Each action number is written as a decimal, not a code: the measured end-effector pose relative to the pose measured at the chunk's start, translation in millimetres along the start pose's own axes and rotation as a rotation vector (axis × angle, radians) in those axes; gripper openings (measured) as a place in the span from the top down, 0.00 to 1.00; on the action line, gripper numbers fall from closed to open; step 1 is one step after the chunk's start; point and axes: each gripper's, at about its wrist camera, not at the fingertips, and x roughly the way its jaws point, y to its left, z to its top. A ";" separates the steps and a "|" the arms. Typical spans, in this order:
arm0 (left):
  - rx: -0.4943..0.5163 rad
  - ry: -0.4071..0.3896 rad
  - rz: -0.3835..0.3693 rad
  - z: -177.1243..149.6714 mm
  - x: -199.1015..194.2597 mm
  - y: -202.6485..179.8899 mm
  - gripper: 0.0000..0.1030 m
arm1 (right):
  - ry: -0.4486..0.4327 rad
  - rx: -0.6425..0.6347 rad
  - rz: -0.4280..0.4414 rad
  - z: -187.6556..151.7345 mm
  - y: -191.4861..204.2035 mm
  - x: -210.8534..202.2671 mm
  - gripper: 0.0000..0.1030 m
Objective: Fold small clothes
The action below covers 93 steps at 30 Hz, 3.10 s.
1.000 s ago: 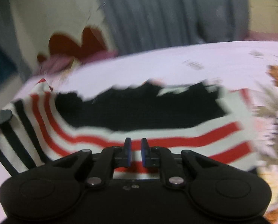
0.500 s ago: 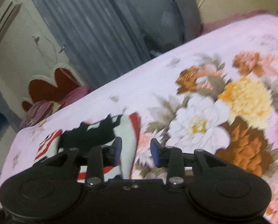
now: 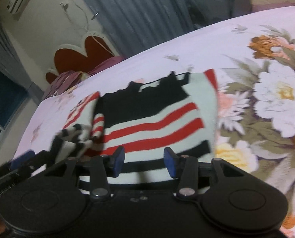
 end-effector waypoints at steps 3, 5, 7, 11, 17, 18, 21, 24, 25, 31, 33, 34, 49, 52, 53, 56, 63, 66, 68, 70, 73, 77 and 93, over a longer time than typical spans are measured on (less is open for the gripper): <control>0.109 0.019 -0.012 6.1 17.7 -16.3 0.33 | 0.000 -0.001 -0.006 0.7 4.3 0.5 0.58; 0.173 0.042 0.031 6.7 35.3 -21.1 0.33 | 0.000 0.004 -0.020 2.9 1.4 0.4 0.58; 0.154 0.085 0.049 8.3 58.7 -16.5 0.61 | -0.005 0.007 -0.039 1.1 -2.9 -5.2 0.58; -0.100 -0.045 -0.063 24.2 53.1 3.3 0.93 | -0.027 0.032 -0.082 -3.9 -20.0 -19.2 0.58; -0.015 -0.118 -0.350 41.7 39.4 -82.8 0.93 | -0.075 0.091 -0.164 -4.9 -50.5 -43.6 0.59; 0.010 -0.072 -0.405 38.2 45.4 -100.1 0.93 | -0.087 0.107 -0.171 -3.9 -56.2 -49.3 0.58; 0.033 0.071 -0.495 24.6 61.6 -129.1 0.92 | -0.113 0.141 -0.187 1.0 -70.8 -62.1 0.52; -0.047 0.025 -0.518 25.2 40.8 -104.2 0.87 | -0.139 0.154 -0.164 8.8 -76.8 -69.6 0.47; -0.106 0.018 -0.520 28.3 35.2 -85.7 0.87 | -0.141 0.152 -0.151 11.7 -76.7 -69.7 0.47; -0.199 -0.012 -0.346 34.8 40.8 -12.9 0.87 | -0.101 0.176 -0.025 30.5 -67.2 -38.8 0.47; -0.217 -0.007 -0.329 34.9 42.4 -4.4 0.87 | -0.098 0.176 -0.018 36.6 -61.8 -31.2 0.47; -0.226 -0.021 -0.329 35.0 39.5 0.6 0.87 | -0.100 0.167 -0.025 39.5 -58.7 -29.4 0.47; -0.424 0.146 -0.397 21.1 147.8 36.3 0.87 | 0.040 0.080 -0.120 68.4 -57.1 40.1 0.53; -0.370 0.157 -0.397 25.4 156.6 34.1 0.87 | 0.044 0.065 -0.105 65.0 -54.1 50.7 0.81; -0.352 0.143 -0.402 27.2 154.6 33.2 0.87 | 0.015 0.025 -0.111 61.8 -48.1 46.0 0.86; -0.247 0.073 -0.458 36.0 144.0 20.8 0.87 | -0.084 -0.066 -0.151 49.0 -30.6 15.3 0.88; -0.143 0.158 -0.471 35.0 181.3 -12.2 0.87 | -0.064 0.015 -0.189 41.3 -61.5 25.5 0.83; -0.152 0.133 -0.484 43.1 166.9 -7.0 0.87 | -0.088 -0.012 -0.197 46.6 -56.8 12.4 0.77; -0.147 0.119 -0.521 48.9 164.4 -12.3 0.87 | -0.156 -0.001 -0.200 51.7 -54.1 4.6 0.81; -0.092 0.125 -0.537 52.4 165.6 -28.9 0.87 | -0.157 -0.008 -0.201 62.0 -53.6 12.4 0.84; 0.033 0.157 -0.499 40.4 174.9 -47.2 0.86 | 0.022 -0.091 -0.277 62.8 -56.0 54.2 0.85; -0.025 0.136 -0.519 42.6 161.1 -31.8 0.86 | -0.001 -0.103 -0.279 63.5 -53.0 37.7 0.86; -0.071 0.217 -0.459 -27.9 66.0 -6.3 0.86 | 0.088 -0.293 -0.243 -30.0 3.1 -22.2 1.00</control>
